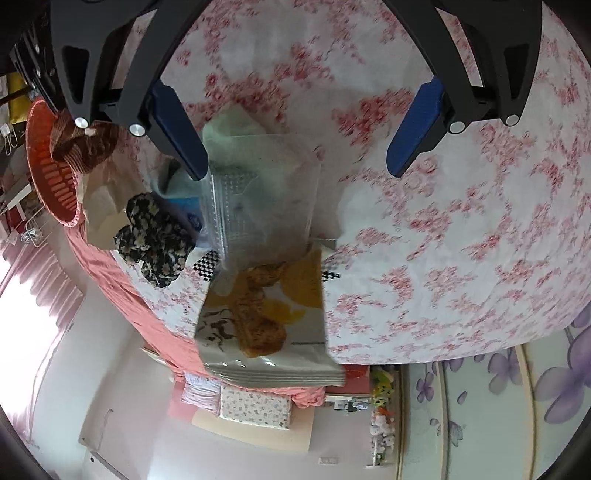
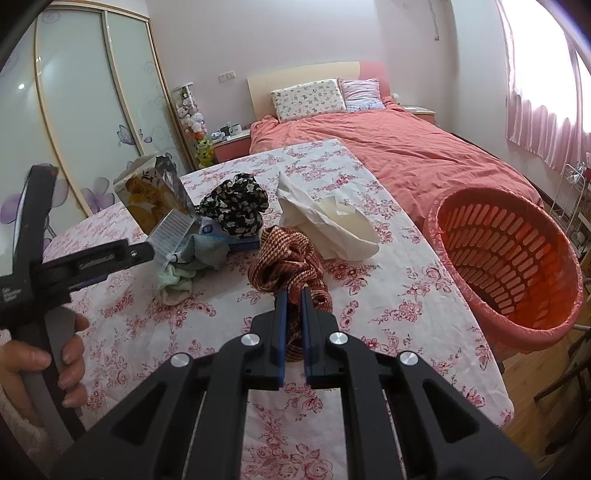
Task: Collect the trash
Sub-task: 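Grasp the clear plastic box with the left tool while the right tool holds the scrunchie, then carry both items over the basket and open both tools to drop them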
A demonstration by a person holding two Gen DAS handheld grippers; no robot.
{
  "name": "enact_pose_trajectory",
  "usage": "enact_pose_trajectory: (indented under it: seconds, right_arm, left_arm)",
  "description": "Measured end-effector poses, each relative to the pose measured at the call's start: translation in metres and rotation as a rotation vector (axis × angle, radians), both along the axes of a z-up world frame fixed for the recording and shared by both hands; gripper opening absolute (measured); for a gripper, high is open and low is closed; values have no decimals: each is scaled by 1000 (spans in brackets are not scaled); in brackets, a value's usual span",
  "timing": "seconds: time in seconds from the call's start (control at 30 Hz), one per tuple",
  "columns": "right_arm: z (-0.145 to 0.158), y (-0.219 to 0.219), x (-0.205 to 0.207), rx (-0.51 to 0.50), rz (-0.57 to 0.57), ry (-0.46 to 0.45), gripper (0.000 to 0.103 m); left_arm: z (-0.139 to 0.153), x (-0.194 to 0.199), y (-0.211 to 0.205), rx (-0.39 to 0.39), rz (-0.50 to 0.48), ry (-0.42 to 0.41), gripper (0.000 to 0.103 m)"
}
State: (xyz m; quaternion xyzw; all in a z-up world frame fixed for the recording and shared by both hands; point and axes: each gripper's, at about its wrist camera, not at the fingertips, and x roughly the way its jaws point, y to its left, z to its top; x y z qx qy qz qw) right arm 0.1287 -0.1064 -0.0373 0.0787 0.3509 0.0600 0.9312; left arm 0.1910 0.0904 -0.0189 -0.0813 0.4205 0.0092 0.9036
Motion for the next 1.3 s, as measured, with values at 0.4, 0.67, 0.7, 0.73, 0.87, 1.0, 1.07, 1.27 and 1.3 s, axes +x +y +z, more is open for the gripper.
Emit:
enact_pose_trajectory:
  seconds: [0.4, 0.67, 0.7, 0.73, 0.87, 1.0, 1.07, 1.27, 1.3]
  right_arm:
    - [-1, -3, 0, 1, -3, 2, 8]
    - [8, -7, -7, 1, -15, -20, 8]
    - [10, -8, -9, 2, -17, -25, 8]
    - [12, -8, -10, 3, -17, -28, 8]
    - [22, -11, -18, 4, -19, -54, 8]
    - [34, -14, -25, 7, -22, -85, 8]
    - [40, -15, -28, 9, -27, -99, 8]
    - [57, -31, -37, 14, -61, -151, 8]
    - [59, -34, -38, 15, -70, -157, 8]
  left_arm:
    - [-11, 15, -7, -97, -17, 40, 77]
    - [4, -2, -11, -66, -49, -43, 71]
    - [7, -4, -11, -67, -51, -53, 71]
    - [10, -8, -11, -66, -55, -64, 71]
    - [23, -23, -13, -67, -74, -105, 71]
    - [33, -33, -16, -72, -92, -129, 71]
    - [37, -38, -18, -77, -103, -141, 71]
    - [50, -50, -28, -84, -148, -178, 71]
    - [52, -52, -32, -84, -156, -183, 71]
